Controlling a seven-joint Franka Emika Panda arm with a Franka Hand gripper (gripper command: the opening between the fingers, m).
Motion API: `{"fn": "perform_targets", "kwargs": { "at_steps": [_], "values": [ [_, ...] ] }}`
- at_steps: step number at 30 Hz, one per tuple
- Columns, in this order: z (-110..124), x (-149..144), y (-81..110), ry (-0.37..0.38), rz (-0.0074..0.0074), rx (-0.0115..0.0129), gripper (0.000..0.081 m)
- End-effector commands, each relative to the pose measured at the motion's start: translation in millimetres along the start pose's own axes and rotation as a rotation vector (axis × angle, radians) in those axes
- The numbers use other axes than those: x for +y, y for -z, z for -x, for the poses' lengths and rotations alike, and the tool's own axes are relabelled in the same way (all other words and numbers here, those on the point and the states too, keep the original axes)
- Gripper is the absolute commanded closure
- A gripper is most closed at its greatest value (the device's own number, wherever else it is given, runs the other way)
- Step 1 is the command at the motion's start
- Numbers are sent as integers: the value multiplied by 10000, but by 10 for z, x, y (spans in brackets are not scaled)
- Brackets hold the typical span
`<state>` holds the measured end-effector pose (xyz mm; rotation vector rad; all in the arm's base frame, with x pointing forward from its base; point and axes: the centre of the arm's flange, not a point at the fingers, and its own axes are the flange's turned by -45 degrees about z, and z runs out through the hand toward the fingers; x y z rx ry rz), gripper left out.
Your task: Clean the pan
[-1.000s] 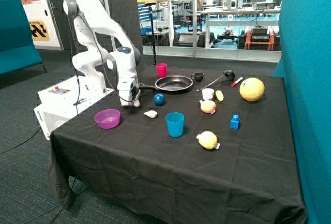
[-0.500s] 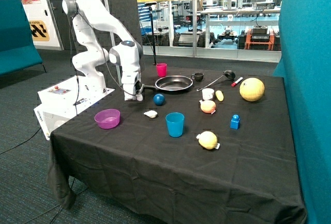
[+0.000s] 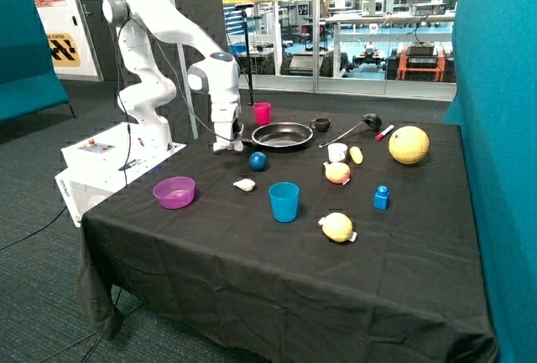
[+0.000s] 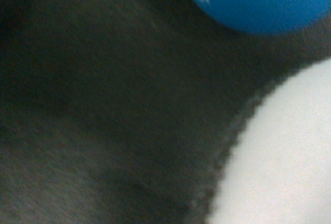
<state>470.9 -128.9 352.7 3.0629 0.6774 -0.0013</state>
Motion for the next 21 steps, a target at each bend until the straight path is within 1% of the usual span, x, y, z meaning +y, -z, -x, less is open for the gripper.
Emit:
{"fn": "perform_targets", "kwargs": {
  "at_steps": [1, 9, 21],
  "values": [
    [-279, -241, 175, 491, -43, 19, 808],
    [-494, -563, 247, 1079, -43, 20, 808],
    [-676, -879, 264, 1559, -42, 21, 808]
  ]
}}
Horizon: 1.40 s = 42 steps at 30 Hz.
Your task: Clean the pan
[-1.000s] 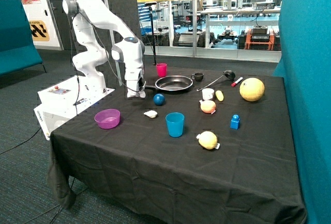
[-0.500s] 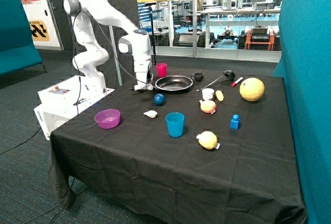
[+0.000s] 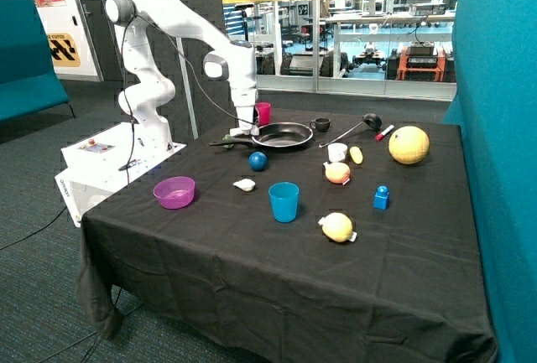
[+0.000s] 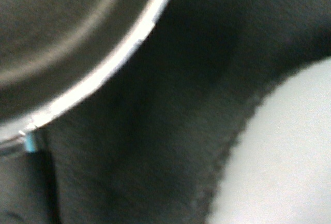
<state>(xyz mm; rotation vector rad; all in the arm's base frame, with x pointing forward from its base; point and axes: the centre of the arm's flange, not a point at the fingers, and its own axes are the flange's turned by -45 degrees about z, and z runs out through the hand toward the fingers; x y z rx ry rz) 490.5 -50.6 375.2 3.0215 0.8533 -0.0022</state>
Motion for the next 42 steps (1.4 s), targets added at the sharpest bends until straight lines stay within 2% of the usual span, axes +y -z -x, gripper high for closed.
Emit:
{"fn": "perform_targets", "kwargs": {
  "at_steps": [1, 22, 42],
  "values": [
    [-212, -250, 32, 440, -14, 19, 808],
    [-571, -806, -25, 1410, -13, 20, 808],
    [-996, -1184, -126, 2079, -12, 20, 808]
  ]
}}
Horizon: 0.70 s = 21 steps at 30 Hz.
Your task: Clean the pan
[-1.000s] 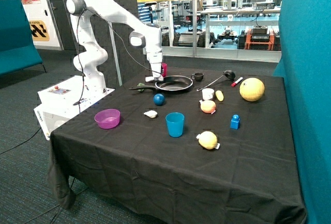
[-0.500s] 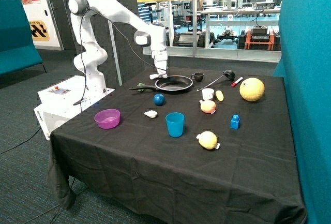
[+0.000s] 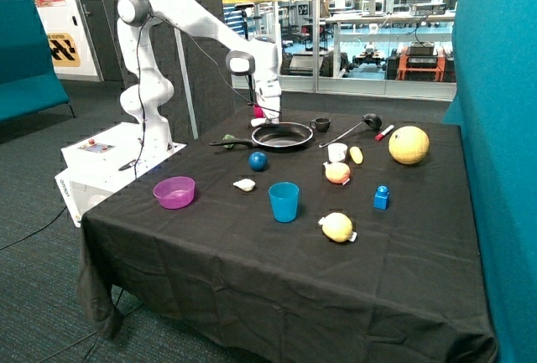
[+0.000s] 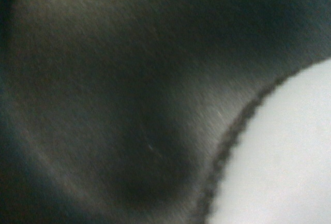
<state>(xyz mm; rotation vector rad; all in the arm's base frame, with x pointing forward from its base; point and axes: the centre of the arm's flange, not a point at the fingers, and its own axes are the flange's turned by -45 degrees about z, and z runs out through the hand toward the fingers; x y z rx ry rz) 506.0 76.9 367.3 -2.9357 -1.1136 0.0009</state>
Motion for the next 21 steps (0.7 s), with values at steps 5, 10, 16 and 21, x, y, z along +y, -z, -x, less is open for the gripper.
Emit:
{"fn": "perform_targets", "kwargs": {
  "at_steps": [5, 10, 16, 21],
  "values": [
    [-318, -184, -89, 400, 19, -1, 808],
    [-399, -194, -148, 375, 19, -1, 808],
    [-453, -166, -241, 236, 19, -1, 808],
    [-446, -137, -330, 120, 19, -1, 808]
  ]
}}
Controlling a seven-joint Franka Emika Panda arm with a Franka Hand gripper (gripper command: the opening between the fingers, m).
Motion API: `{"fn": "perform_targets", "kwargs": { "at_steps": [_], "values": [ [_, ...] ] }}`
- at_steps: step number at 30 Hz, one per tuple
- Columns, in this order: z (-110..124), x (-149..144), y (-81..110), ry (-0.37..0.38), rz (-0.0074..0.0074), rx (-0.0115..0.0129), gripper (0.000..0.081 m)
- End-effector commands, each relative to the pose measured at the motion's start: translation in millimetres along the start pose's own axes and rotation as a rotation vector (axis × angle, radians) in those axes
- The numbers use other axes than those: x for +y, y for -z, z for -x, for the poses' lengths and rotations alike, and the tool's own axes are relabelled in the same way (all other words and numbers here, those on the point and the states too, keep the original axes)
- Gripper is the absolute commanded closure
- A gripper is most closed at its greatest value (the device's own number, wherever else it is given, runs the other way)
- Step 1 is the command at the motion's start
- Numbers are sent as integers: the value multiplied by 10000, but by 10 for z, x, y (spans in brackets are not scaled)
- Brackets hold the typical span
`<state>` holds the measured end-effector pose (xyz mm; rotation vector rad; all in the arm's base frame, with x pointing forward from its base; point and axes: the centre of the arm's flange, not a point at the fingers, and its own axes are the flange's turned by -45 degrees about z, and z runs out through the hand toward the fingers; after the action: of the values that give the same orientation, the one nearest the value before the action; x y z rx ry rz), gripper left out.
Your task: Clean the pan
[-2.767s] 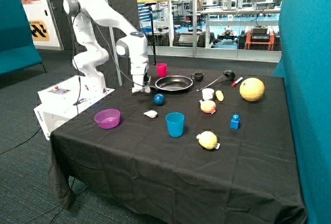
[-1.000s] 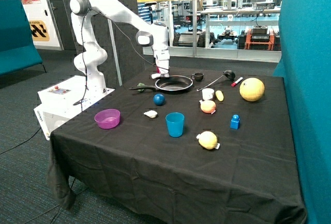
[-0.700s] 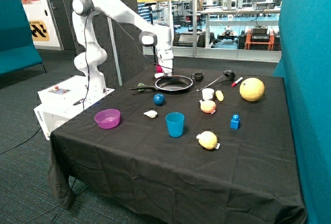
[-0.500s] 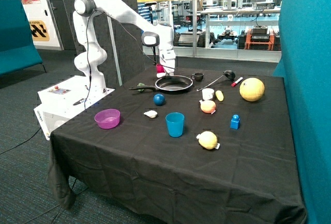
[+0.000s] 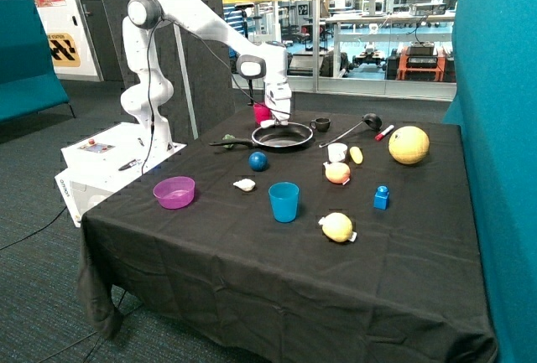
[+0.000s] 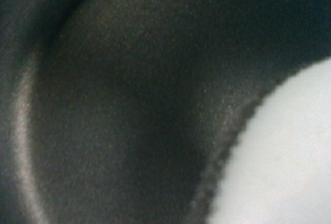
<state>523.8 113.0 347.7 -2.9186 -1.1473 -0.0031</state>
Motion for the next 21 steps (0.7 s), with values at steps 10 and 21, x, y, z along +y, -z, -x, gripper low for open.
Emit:
{"fn": "perform_targets", "kwargs": {
  "at_steps": [10, 21],
  "values": [
    [1, 79, -283, -314, 45, -38, 808],
    [71, 120, -428, -375, 46, -38, 808]
  ]
}}
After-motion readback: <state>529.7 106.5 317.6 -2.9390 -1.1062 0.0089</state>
